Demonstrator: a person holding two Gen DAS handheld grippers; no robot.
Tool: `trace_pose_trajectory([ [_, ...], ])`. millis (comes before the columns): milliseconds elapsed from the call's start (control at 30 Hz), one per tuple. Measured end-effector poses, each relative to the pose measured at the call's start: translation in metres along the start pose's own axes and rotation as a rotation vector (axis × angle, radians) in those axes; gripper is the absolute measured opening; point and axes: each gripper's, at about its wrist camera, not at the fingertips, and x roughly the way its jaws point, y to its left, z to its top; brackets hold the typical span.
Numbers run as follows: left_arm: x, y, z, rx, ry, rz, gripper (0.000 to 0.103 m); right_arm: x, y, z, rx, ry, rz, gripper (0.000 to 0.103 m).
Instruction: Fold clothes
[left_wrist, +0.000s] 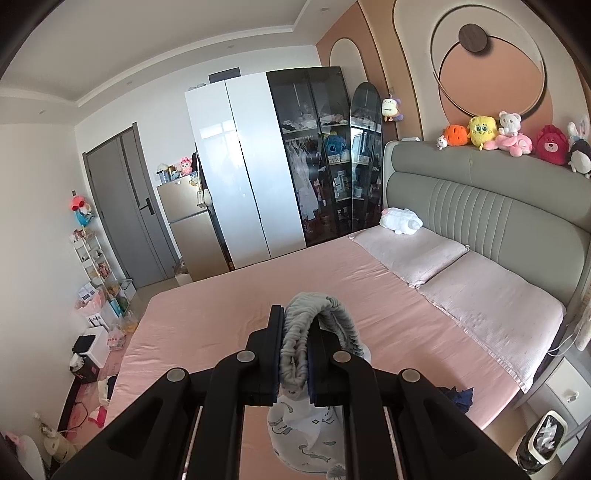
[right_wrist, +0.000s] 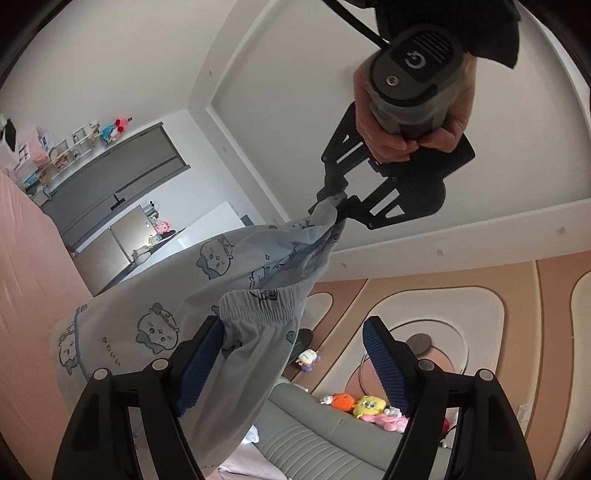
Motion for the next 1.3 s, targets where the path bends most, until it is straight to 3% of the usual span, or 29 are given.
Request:
trace_pose_trajectory([
  [367,-0.005,0.004,-0.002,-0.018,0.01,0.014,0.009,0.004,0.028,0.009,-0.102,0.031,0.008,0.078],
  [867,0.007,0.028,-0.017,-0.066,0.059,0.057,0.009,0.005,-0.018,-0.005,-0.054,0.074,-0.086,0.077],
  [1100,-0.001,0.019,-0.022,-0.024,0.057,0.03,0.009,0.024,-0.028,-0.025,0.005,0.171,0.043,0.076],
  [1133,-0.001,0.018,-0.022,-0.02,0.055,0.033,0.009,0.023,-0.028,-0.026,0.008,0.169,0.045,0.069],
  [1167,-0.001,0.018,-0.023,-0.016,0.054,0.037,0.009,0.023,-0.029,-0.026,0.005,0.164,0.04,0.056],
  [1233,0.0,0.02,-0.023,-0.022,0.057,0.036,0.009,0.021,-0.031,-0.028,0.002,0.165,0.039,0.044],
  [1300,0.001,0.023,-0.024,-0.027,0.063,0.032,0.009,0.021,-0.033,-0.032,0.012,0.182,0.059,0.04],
])
